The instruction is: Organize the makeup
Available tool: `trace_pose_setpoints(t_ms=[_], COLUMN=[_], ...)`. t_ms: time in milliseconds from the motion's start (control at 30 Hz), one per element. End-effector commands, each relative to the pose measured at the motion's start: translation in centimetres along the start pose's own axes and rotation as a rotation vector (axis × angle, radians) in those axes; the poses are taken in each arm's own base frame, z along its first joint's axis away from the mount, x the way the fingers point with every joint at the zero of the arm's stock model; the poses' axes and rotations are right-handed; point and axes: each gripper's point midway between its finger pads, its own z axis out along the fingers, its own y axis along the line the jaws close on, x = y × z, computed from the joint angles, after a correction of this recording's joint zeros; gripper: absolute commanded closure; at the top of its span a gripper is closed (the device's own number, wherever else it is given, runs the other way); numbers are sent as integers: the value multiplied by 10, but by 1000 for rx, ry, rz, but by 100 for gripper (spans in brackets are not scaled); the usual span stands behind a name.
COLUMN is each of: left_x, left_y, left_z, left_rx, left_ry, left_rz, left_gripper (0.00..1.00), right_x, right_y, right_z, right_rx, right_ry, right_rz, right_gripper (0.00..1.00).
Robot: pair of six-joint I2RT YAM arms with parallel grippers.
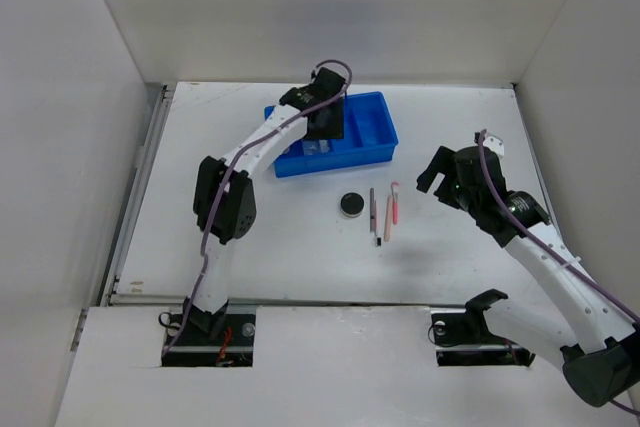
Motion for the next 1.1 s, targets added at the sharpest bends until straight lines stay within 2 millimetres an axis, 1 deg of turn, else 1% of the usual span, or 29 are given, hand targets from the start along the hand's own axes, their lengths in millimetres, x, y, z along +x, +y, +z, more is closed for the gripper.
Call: trace_pose_setpoints(t_ms=[0, 33, 67, 100, 133, 167, 200, 233, 267, 300, 333, 367, 400, 433, 467, 500, 533, 600, 667, 733, 767, 800, 833, 867, 900, 967, 1033, 1067], left_x=[17, 32, 56, 68, 94, 98, 115, 129, 133, 149, 154, 158, 164, 165, 174, 178, 172, 176, 179, 180, 178, 177, 182, 176, 178, 176, 173, 171], left_y=[-60, -66, -64, -71, -79, -85, -83, -89, -91, -89, -88, -91, -90, -86, -84, -78, -78, -76, -71, -70, -73, -73, -71, -74, -70, -69, -66, -64], left_z=[-67, -67, -57, -61, -59, -61, -57, -57, -54, -49, -45, -43, -42, -40, -38, -33, -34, -36, -28, -22, -19, -15, -9, -7, -4, -1, 1, 6], left_rx=[156, 155, 123, 132, 127, 136, 121, 134, 143, 140, 137, 147, 136, 119, 100, 58, 49, 19, -13, -34, -31, -45, -60, -68, -87, -103, -109, -114], left_ry=[-74, -59, -18, -4, 32, 35, 68, 96, 102, 136, 139, 135, 138, 135, 153, 150, 127, 114, 117, 120, 117, 110, 127, 106, 111, 99, 98, 96], left_rz=[33, 58, 90, 98, 132, 136, 144, 144, 130, 132, 133, 129, 140, 143, 174, 200, 198, 238, 256, 263, 261, 264, 272, 269, 276, 269, 251, 232], left_gripper=[53, 52, 49, 47, 47, 47, 47, 47, 47, 47, 39, 30, 19, 6, 0, 0, 0, 0, 0, 0, 0, 0, 0, 0, 2, 3, 8, 9], right_x=[-11, -11, -11, -12, -12, -13, -13, -16, -11, -13, -13, -13, -14, -11, -11, -11, -12, -12, -11, -10, -9, -9, -9, -9, -9, -9, -10, -8], right_y=[5, 5, 5, 6, 6, 6, 6, 5, 2, 2, 2, 2, 2, 0, 0, 0, 1, 1, 2, 2, 3, 3, 3, 3, 3, 3, 1, 0], right_z=[-3, -3, -3, -5, -5, -7, -7, -9, -8, -10, -10, -10, -12, -10, -10, -10, -12, -12, -13, -11, -11, -11, -11, -11, -11, -11, -11, -11], right_rx=[-15, -15, -15, -20, -21, -26, -26, -25, -14, -19, -19, -19, -25, -19, -19, -19, -25, -25, -32, -26, -33, -33, -33, -33, -33, -33, -26, -21], right_ry=[-33, -33, -33, -40, -40, -46, -47, -59, -46, -53, -53, -53, -59, -53, -53, -53, -59, -59, -53, -47, -41, -41, -41, -41, -41, -41, -47, -40], right_rz=[8, 8, 8, 10, 10, 13, 13, 16, 11, 13, 13, 13, 16, 13, 13, 13, 16, 16, 16, 13, 13, 13, 13, 13, 13, 13, 13, 10], right_gripper=[6, 6, 6, 6, 6, 6, 6, 6, 6, 6, 6, 6, 6, 6, 6, 6, 6, 6, 6, 6, 6, 6, 6, 6, 6, 6, 6, 6])
